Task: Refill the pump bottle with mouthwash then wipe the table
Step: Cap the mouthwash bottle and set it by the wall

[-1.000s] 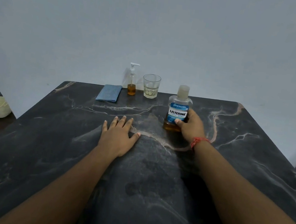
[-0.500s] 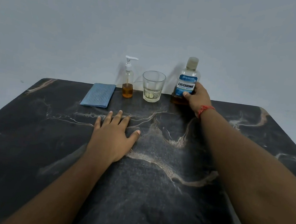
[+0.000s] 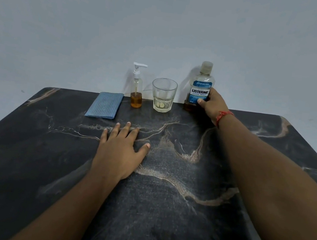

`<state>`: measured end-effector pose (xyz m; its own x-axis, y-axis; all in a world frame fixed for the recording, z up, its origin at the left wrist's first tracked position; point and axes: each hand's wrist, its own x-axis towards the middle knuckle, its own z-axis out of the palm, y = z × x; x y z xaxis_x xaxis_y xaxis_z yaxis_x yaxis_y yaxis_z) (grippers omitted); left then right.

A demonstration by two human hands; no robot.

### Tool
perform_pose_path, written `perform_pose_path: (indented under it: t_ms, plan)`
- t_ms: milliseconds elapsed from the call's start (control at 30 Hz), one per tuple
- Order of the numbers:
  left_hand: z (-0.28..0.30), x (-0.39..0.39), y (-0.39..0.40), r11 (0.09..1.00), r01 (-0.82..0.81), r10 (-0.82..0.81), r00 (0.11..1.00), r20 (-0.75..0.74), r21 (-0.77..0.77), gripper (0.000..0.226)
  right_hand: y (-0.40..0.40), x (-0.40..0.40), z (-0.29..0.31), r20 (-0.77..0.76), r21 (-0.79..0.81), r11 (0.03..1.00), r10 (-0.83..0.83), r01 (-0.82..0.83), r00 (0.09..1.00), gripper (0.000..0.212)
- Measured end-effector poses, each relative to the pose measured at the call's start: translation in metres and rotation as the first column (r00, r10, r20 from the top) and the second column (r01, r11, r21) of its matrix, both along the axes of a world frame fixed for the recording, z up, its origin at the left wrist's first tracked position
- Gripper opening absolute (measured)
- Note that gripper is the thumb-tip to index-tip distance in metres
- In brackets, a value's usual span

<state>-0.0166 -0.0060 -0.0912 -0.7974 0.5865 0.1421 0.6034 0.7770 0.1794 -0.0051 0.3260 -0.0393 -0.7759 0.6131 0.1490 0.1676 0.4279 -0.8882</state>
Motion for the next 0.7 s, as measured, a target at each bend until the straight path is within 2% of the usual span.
perform_pose_path:
  t_ms: [267,400,500,600,700]
  plan:
    - [0.002,0.001,0.000,1.000,-0.001,0.001,1.000,0.010,0.001,0.078,0.002,0.017,0.003,0.089,0.004,0.998,0.066,-0.067,0.994,0.059]
    - [0.004,0.003,0.000,1.000,-0.010,0.010,1.000,0.018,-0.008,0.076,-0.011,0.044,-0.004,0.011,0.028,0.991,-0.133,0.133,0.991,0.064]
    - [0.009,0.007,-0.001,1.000,-0.023,0.024,0.999,0.028,-0.018,0.075,-0.038,0.071,-0.010,-0.013,0.150,0.957,-0.250,0.249,0.968,0.051]
    - [0.015,0.011,-0.009,0.999,-0.033,0.034,0.998,0.045,-0.015,0.077,-0.078,0.095,-0.012,-0.005,0.378,0.915,-0.150,0.141,0.989,0.033]
    - [0.017,0.012,-0.033,0.999,-0.041,0.043,0.997,0.061,-0.031,0.080,-0.121,0.100,-0.007,0.118,0.497,0.863,0.039,-0.093,0.992,0.033]
